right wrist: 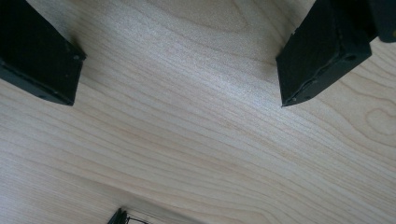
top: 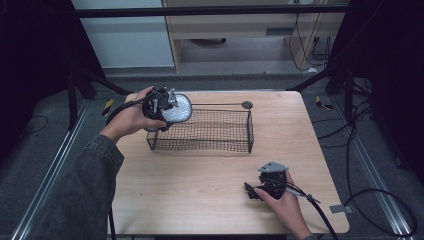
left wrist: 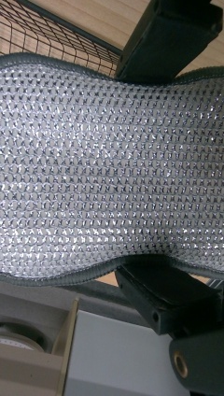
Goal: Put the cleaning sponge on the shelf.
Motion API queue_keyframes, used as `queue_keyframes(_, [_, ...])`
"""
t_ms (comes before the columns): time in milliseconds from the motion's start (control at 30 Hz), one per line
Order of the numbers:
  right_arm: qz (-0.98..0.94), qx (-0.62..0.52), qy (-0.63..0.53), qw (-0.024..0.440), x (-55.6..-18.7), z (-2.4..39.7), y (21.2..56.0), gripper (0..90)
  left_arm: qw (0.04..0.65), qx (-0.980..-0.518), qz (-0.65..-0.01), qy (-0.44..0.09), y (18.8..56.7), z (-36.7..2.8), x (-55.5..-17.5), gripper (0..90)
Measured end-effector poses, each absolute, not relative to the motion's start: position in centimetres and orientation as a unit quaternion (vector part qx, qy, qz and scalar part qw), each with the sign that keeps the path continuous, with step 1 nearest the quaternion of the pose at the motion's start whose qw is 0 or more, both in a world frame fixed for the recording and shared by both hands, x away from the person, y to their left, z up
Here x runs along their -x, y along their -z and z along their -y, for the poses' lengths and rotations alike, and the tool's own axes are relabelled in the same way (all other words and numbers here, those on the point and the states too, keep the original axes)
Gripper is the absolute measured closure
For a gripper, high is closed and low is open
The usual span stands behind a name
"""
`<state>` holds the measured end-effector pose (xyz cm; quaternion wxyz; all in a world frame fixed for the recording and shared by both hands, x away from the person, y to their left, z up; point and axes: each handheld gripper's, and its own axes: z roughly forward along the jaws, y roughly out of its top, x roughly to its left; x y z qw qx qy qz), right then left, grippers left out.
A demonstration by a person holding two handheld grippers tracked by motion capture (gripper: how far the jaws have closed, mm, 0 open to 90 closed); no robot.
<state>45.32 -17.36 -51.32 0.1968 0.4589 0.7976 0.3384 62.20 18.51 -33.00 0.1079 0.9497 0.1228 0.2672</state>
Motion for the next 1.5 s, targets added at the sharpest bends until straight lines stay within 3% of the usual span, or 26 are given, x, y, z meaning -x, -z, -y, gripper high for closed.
queue_keyframes(1500, [-0.797,-0.459,-0.339,0.198,-45.3,17.4,51.3,0.5,0.101,-0.960,-0.103,-0.241,37.0,-16.8,-64.2,8.8])
